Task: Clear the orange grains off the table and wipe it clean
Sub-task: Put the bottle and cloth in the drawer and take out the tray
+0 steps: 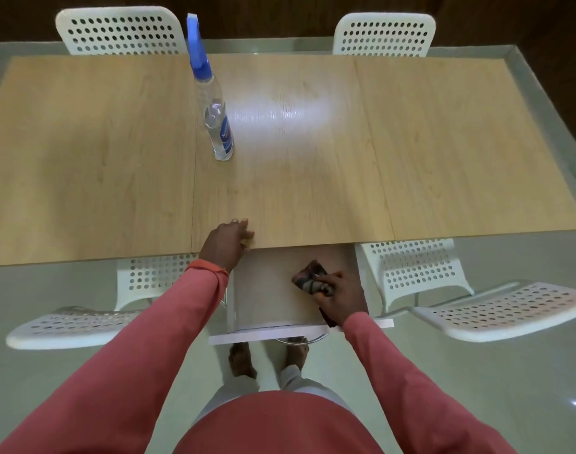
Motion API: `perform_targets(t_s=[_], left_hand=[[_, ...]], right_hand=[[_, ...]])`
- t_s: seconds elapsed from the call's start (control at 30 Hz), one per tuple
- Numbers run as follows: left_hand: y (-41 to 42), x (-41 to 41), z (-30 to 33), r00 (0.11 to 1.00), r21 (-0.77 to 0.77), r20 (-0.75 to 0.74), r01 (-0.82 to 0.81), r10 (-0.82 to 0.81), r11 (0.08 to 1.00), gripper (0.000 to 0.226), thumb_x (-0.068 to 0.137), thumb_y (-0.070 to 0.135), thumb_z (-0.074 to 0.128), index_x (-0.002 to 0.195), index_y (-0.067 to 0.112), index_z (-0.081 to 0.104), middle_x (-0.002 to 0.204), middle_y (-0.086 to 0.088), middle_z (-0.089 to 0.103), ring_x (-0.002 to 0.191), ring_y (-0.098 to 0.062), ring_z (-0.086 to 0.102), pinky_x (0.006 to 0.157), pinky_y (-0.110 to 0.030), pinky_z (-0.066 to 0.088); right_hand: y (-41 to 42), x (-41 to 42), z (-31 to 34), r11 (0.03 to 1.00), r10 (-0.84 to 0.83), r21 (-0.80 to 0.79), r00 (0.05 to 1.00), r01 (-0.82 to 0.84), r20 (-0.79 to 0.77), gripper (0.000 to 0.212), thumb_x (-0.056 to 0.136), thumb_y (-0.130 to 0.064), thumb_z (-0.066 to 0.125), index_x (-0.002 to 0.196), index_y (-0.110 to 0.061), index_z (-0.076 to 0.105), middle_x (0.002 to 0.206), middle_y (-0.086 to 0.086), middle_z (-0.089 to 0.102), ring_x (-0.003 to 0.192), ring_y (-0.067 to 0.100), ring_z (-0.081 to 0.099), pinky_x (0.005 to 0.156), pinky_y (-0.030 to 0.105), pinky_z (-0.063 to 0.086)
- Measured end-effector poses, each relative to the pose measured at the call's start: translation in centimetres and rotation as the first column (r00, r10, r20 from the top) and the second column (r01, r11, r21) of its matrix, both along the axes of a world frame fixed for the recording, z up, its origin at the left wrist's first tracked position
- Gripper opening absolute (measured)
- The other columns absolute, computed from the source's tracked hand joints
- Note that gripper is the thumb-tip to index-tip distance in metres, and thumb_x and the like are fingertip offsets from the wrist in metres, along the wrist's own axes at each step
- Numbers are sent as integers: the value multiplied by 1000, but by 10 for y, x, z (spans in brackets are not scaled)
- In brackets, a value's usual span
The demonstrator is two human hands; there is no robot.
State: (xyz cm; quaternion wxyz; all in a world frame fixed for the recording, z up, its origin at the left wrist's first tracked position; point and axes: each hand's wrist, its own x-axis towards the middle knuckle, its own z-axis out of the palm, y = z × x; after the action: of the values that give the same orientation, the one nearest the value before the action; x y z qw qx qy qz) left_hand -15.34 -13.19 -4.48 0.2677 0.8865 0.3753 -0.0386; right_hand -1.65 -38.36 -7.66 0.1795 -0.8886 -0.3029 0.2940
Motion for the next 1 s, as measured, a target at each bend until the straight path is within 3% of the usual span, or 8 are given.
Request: perform_targets(t_s=[0.13, 0.27, 0.33, 0.47, 0.53, 0.6, 0.77, 1.0], left_hand=[[0, 0, -1, 1000, 0, -2, 5, -5, 1000, 52, 85, 1, 65, 135, 13, 56, 141, -9, 53, 136, -23, 43, 110, -35, 38], [-1, 0, -1, 1000, -2, -20, -6, 6, 1000, 53, 86, 2, 64, 137, 13, 54, 142, -10, 51, 134, -25, 46, 110, -36, 39], [0, 0, -1, 1000, -2, -31, -1, 1, 1000, 53, 86, 4, 65, 137, 15, 54, 144, -10, 49, 134, -25, 46, 110, -36, 39], [3, -4, 0, 997, 9, -47, 62, -62, 998, 52, 85, 7, 65, 136, 19, 56, 147, -3, 47, 137, -19, 42, 110, -32, 36], [8, -4, 7, 996, -1, -51, 74, -74, 997, 47, 86, 11, 65, 132, 19, 59, 147, 0, 46, 137, -18, 42, 110, -30, 34], [18, -7, 15, 999, 8, -36, 6, -6, 1000, 49, 85, 16, 68, 133, 18, 58, 148, 0, 45, 135, -19, 43, 108, -30, 35], [44, -28, 28, 982, 39, -95, -157, 160, 987, 63, 85, 24, 72, 142, 14, 47, 154, -3, 35, 142, -20, 31, 113, -33, 29], [59, -43, 25, 966, -11, -177, -194, 189, 981, 66, 80, 27, 75, 138, 10, 50, 156, -7, 31, 138, -23, 38, 109, -30, 33]], right_hand=[[20, 10, -10, 986, -90, -136, 995, 96, 49, 44, 90, -27, 65, 133, -16, 63, 138, 16, 42, 128, 32, 40, 102, 30, 37], [38, 12, -17, 886, 119, -454, 993, -95, 25, 60, 91, -50, 59, 142, -19, 48, 156, 14, 24, 139, 39, 25, 106, 45, 39], [42, 10, -17, 868, 150, -480, 989, -123, 17, 58, 92, -51, 57, 139, -19, 50, 153, 15, 31, 137, 39, 32, 103, 46, 43], [50, 4, -3, 959, 128, -274, 970, -68, 209, 34, 92, -43, 52, 103, -16, 69, 113, 8, 66, 102, 28, 61, 81, 35, 53], [61, -2, 13, 991, 88, -123, 970, -61, 229, 29, 91, -41, 53, 88, -17, 68, 93, 2, 68, 84, 23, 64, 71, 30, 50], [80, -5, 31, 996, 88, 7, 974, -91, 210, 25, 92, -38, 57, 87, -17, 68, 85, 0, 68, 77, 20, 64, 66, 27, 46], [161, -10, 65, 968, 47, 240, 990, -78, 134, 28, 90, -38, 64, 103, -14, 71, 95, 1, 71, 84, 17, 64, 77, 28, 52], [288, -15, 109, 898, -78, 427, 994, 105, -80, 68, 83, -39, 76, 138, -7, 53, 133, 10, 62, 121, 26, 58, 99, 30, 43]])
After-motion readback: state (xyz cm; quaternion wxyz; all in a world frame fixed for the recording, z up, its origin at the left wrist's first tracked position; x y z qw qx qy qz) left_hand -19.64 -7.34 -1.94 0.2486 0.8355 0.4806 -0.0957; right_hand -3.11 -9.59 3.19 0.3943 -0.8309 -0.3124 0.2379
